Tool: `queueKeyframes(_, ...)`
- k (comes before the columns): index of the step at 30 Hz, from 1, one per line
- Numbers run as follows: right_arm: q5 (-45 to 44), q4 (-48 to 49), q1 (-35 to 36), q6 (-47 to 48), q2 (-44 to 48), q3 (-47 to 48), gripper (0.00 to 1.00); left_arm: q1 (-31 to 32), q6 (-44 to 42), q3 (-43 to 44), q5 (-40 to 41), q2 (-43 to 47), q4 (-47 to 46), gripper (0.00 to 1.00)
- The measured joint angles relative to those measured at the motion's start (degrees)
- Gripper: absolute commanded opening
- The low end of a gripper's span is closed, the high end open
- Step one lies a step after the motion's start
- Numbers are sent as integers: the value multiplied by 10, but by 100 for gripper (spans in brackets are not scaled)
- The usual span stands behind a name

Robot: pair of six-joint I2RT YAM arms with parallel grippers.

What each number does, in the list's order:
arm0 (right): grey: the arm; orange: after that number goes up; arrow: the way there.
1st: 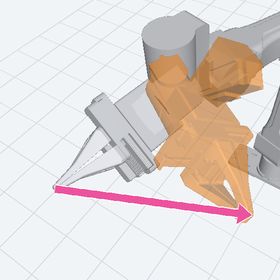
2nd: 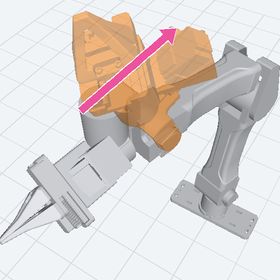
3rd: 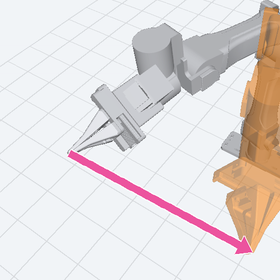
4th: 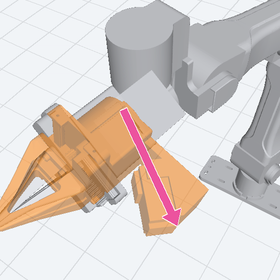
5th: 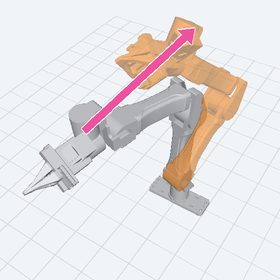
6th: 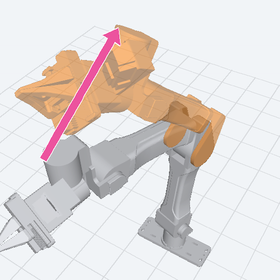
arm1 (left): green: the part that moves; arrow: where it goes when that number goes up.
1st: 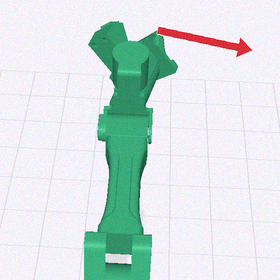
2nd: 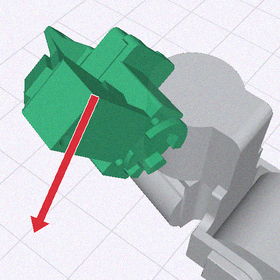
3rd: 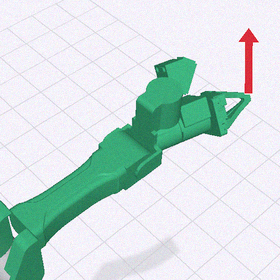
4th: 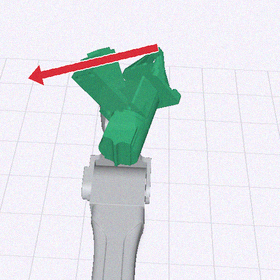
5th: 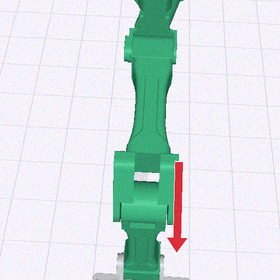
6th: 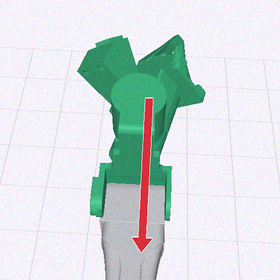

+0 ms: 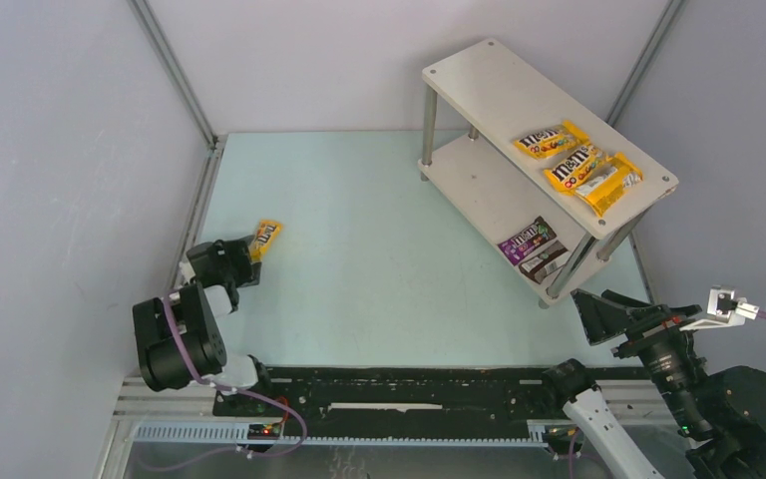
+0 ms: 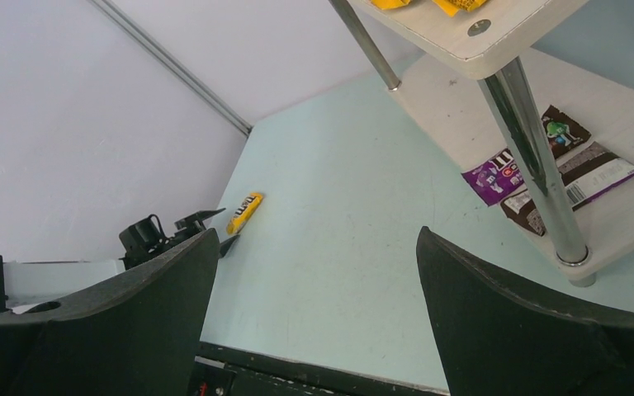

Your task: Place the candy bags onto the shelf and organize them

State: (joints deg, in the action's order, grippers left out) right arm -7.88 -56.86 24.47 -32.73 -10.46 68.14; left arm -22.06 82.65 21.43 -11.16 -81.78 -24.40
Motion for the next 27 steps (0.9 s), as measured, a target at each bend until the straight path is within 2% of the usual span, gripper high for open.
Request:
queueKeyframes(2, 0, 1, 0, -1, 0, 0, 98, -9, -2, 0, 0, 0, -1, 61)
queueKeyframes(13, 0, 1, 0, -7, 11, 0, 98, -15, 0, -2, -29, -38, -53, 34)
queueKeyframes(18, 0, 1, 0, -9, 12, 0, 98, -15, 0, -7, -39, -39, -85, 18)
queueKeyframes(27, 0, 1, 0, -11, 12, 0, 98, -16, 10, -12, -57, -39, -126, 5)
